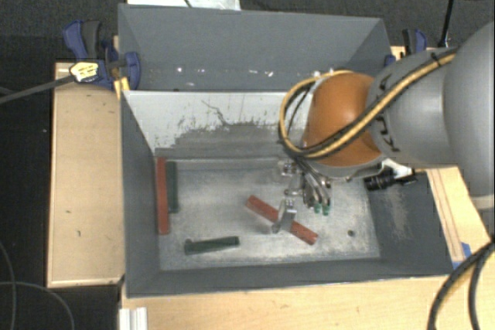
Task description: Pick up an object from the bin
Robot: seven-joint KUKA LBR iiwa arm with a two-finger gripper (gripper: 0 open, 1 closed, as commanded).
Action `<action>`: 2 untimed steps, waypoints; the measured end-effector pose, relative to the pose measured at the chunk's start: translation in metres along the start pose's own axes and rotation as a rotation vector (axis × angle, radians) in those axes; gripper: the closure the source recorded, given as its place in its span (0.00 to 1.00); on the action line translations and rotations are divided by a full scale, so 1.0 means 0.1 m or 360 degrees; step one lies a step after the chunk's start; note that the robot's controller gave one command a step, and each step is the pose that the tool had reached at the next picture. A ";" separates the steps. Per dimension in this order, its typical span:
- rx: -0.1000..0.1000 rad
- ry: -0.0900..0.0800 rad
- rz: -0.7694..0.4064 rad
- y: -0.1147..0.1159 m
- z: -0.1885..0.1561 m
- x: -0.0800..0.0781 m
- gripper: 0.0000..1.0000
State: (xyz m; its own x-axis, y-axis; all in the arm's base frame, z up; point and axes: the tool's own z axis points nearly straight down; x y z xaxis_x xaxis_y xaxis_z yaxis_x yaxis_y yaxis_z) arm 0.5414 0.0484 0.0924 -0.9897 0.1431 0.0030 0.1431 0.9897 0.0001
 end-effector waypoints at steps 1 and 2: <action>-0.0001 -0.0003 0.0045 0.05 -0.09 0.11 0.00; -0.0001 -0.0005 0.0326 0.07 0.17 0.32 0.00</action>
Offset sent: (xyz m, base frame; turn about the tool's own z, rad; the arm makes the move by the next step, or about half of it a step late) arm -0.0355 0.0126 -0.0224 0.2111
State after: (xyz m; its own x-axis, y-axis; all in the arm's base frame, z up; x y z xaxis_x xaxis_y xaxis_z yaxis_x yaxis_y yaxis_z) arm 0.5103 0.0597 0.0750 -0.9399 0.3415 -0.0004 0.3415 0.9399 0.0006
